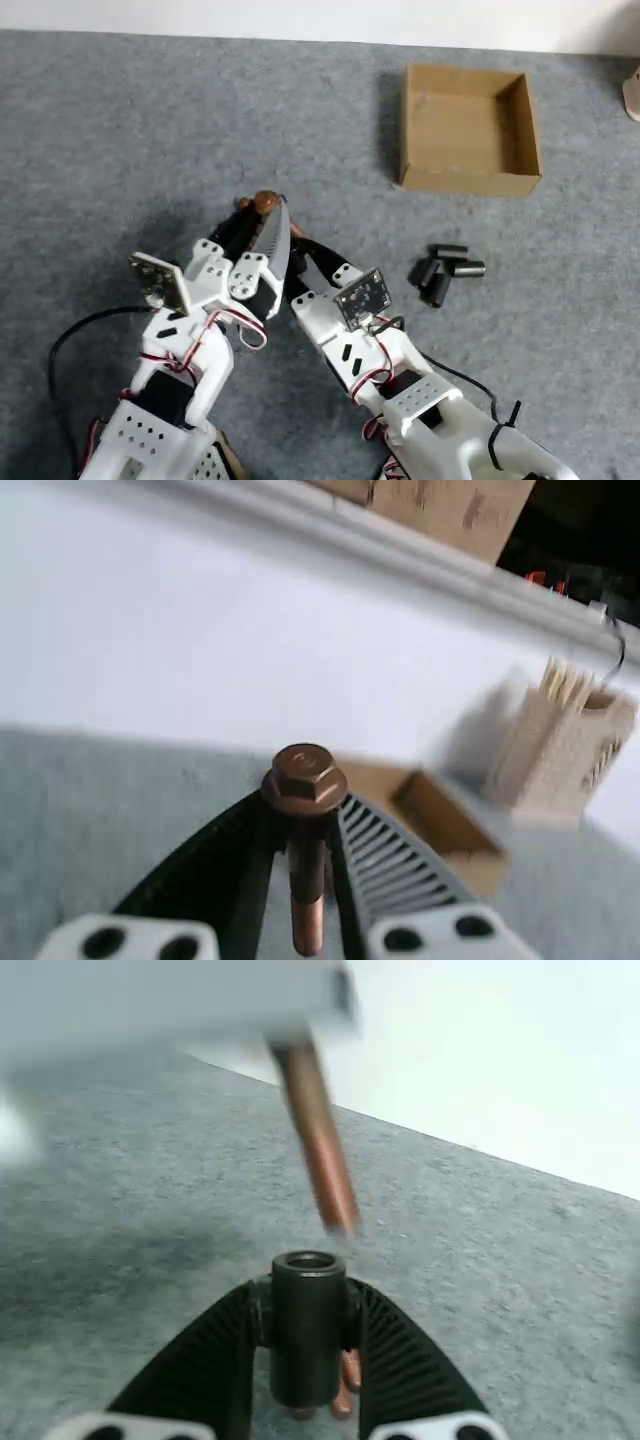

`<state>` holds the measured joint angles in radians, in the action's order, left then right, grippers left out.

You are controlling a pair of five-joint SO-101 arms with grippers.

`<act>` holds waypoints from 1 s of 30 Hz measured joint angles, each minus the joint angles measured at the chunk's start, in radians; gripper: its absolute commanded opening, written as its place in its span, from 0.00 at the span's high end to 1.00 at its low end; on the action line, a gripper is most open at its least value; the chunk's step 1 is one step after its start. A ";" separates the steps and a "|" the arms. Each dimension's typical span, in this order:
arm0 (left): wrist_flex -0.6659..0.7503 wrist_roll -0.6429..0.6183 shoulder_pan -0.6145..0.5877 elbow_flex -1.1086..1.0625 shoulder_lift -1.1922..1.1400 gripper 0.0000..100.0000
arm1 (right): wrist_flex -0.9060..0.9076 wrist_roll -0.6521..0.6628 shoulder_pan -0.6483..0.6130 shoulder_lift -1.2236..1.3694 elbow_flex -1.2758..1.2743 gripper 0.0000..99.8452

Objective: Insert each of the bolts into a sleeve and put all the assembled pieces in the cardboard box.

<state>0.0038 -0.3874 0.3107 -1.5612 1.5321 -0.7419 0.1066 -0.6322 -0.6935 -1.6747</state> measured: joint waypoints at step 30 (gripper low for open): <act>-0.101 0.000 0.049 0.006 0.000 1.00 | 0.000 0.003 0.009 0.005 0.000 1.00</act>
<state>-0.0974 -0.3874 0.3598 -1.5551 1.5321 -0.7419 0.1097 -0.6229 -0.6889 -1.6747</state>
